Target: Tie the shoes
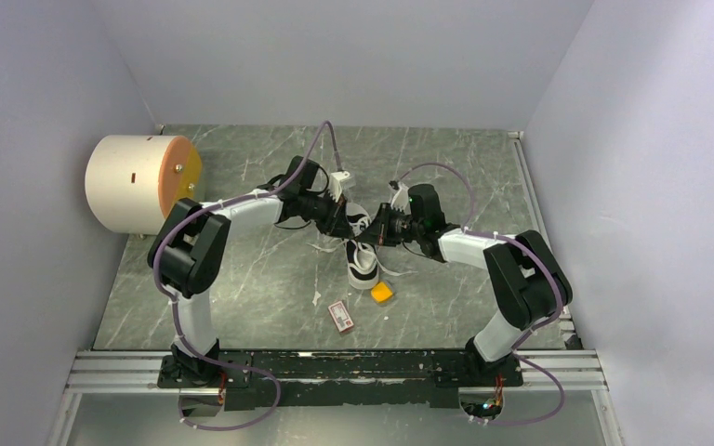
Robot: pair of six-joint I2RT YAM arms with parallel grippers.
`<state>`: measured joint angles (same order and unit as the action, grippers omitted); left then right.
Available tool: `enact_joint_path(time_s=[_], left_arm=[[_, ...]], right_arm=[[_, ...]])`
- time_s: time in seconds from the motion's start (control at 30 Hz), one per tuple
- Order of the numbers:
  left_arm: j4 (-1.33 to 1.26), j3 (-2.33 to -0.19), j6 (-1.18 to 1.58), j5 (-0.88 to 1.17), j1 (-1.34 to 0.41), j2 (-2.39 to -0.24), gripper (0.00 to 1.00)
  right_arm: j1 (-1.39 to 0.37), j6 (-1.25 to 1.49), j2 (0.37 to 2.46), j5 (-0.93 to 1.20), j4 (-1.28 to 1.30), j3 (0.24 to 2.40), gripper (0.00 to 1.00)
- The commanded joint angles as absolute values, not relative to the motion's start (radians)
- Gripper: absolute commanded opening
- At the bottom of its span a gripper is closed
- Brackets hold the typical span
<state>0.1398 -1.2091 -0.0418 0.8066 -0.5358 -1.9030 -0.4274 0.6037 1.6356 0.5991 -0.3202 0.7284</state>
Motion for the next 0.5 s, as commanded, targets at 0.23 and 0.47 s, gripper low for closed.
enact_joint_path(time_s=[0.23, 0.47], left_arm=[[0.147, -1.253, -0.070, 0.795, -0.545, -1.911, 0.05], [0.144, -1.250, -0.064, 0.805, -0.542, -1.903, 0.05]], right_arm=[[-0.392, 0.187, 1.592, 0.651, -0.076, 0.868, 0.34], [-0.394, 0.035, 1.658, 0.704, -0.086, 0.935, 0.36]])
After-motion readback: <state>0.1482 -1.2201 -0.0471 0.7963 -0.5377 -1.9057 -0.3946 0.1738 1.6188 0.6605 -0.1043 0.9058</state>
